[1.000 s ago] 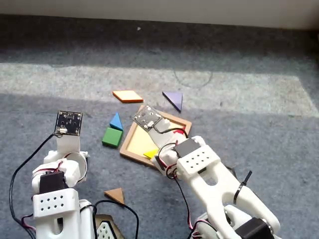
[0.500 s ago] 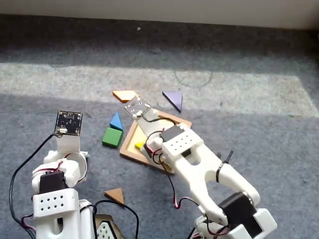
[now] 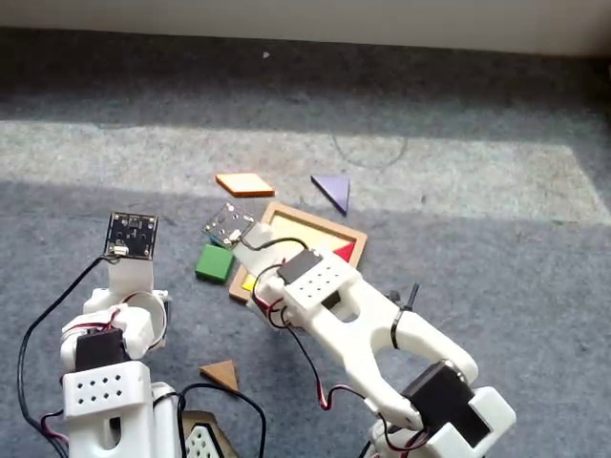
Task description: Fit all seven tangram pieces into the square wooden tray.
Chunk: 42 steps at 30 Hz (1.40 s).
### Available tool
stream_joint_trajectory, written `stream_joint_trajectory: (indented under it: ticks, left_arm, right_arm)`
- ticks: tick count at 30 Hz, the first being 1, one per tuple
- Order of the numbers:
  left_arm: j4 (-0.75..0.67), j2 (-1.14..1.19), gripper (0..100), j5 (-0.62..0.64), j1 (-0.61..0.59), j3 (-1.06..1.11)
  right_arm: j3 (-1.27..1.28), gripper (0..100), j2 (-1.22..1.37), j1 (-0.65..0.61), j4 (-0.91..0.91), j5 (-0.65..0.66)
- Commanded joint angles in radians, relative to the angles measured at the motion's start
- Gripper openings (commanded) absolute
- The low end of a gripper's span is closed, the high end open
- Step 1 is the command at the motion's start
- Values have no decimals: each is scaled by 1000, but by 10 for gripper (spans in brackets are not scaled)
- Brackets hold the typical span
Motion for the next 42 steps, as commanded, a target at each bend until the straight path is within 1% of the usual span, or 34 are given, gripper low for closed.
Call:
stream_joint_trajectory:
  ticks: [1,6,8,14,17,20,25,28,30,34,38,42]
  left_arm:
    - [-17,-13,116,-9,-12,-7]
    - [-17,-13,116,-9,-12,-7]
    - [-17,-13,116,-9,-12,-10]
    - [-14,-13,120,-9,-7,-24]
    - [-6,-13,194,-6,-7,-70]
    - [58,-4,272,-6,-1,-136]
    - [169,1,277,-6,73,-302]
    - [215,27,277,-3,153,-386]
    - [226,99,277,-2,203,-437]
    - [218,346,281,-3,271,-533]
    - [216,590,281,-8,306,-642]
    - [141,796,281,-8,309,-713]
  right_arm:
    - [-25,74,-39,-18,50,-9]
    - [-21,74,-223,-15,165,-9]
    - [-18,74,-337,13,191,-9]
    - [84,74,-636,203,248,-9]
    - [196,74,-759,294,248,-9]
    - [302,74,-855,394,243,-12]
    - [466,74,-981,565,162,-109]
    - [558,74,-1035,624,88,-147]
    - [598,74,-1061,650,51,-172]
    - [630,74,-1098,714,19,-216]
    - [638,74,-1110,762,1,-250]
    - [651,74,-1109,768,-13,-250]
